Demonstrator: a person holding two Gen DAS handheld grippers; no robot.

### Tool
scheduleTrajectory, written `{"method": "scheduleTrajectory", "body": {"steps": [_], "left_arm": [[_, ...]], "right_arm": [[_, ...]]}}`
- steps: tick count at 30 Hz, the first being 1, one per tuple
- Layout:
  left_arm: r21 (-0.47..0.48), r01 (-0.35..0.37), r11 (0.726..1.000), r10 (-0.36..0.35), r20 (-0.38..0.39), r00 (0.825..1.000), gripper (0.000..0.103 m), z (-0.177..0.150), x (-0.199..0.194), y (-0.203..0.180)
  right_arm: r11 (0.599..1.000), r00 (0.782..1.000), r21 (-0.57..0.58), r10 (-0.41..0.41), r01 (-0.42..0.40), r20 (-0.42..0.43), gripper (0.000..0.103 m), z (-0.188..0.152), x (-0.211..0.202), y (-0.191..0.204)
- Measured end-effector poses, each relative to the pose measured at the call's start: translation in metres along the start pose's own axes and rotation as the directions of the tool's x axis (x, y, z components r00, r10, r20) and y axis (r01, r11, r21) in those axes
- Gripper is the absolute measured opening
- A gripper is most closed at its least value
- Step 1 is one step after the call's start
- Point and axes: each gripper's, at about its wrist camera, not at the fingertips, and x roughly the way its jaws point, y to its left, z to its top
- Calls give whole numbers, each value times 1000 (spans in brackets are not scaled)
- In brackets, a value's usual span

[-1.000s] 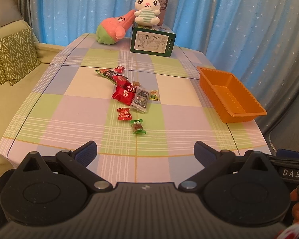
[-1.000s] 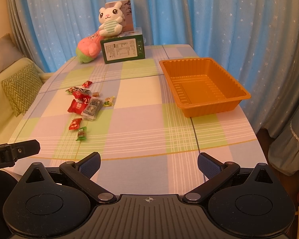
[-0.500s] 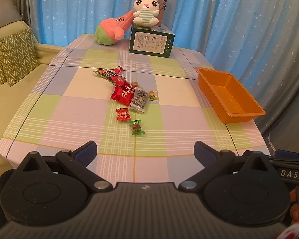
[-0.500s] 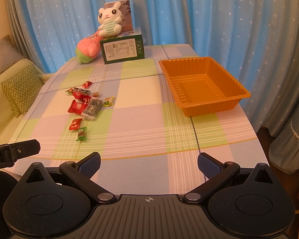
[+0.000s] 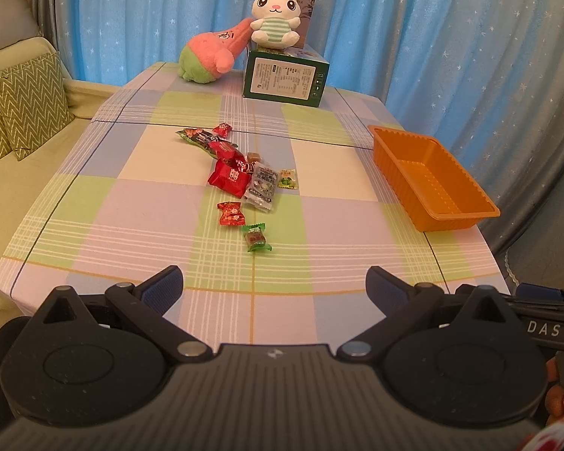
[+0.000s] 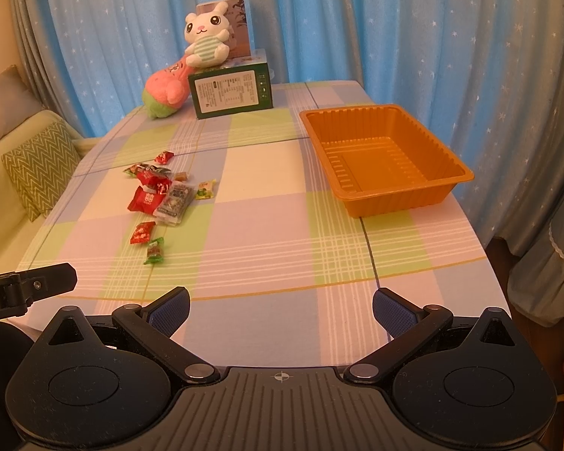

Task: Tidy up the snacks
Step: 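Reach the right gripper to the green-wrapped candy and close on it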

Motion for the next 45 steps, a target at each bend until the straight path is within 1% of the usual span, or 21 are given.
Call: {"method": "scheduleTrajectory", "body": {"steps": [11,19,23,28,32,34,36,37,38,41,45], "left_arm": [[-7,6,1000,-6,-9,1000,103,-3,4,5],[-17,9,1000,-9,-33,999,103,-3,20,12],[-14,5,1000,-6,-45,999,103,-2,34,17],[-26,0,1000,-2,-58,998,103,2,54,24],[-28,-1,1000,-1,-71,998,103,7,75,28],[-30,0,1000,-2,-76,997,102,8,86,30],[-30,4,1000,-7,-84,996,97,11,97,33],[-29,4,1000,-6,-84,996,96,14,102,35],[-25,-2,1000,0,-84,996,96,17,107,38],[-8,-21,1000,20,-79,997,94,27,120,49],[19,-29,999,30,-85,996,90,41,140,66]], "right_arm": [[1000,1000,5,3,-2,-13,103,-5,6,2],[1000,999,12,10,-9,-45,103,-4,27,0],[999,998,17,30,-29,-59,103,-4,42,0],[999,997,5,46,-45,-56,103,-3,62,2],[997,996,6,74,-74,-58,102,0,82,2],[997,995,7,84,-83,-55,102,2,90,2],[996,994,8,95,-94,-50,102,5,101,2],[995,994,10,102,-102,-50,102,5,106,3],[994,993,8,110,-110,-47,102,7,111,4],[991,989,-12,136,-137,-52,88,9,127,15],[983,983,-37,177,-180,-54,84,9,148,37]]}}
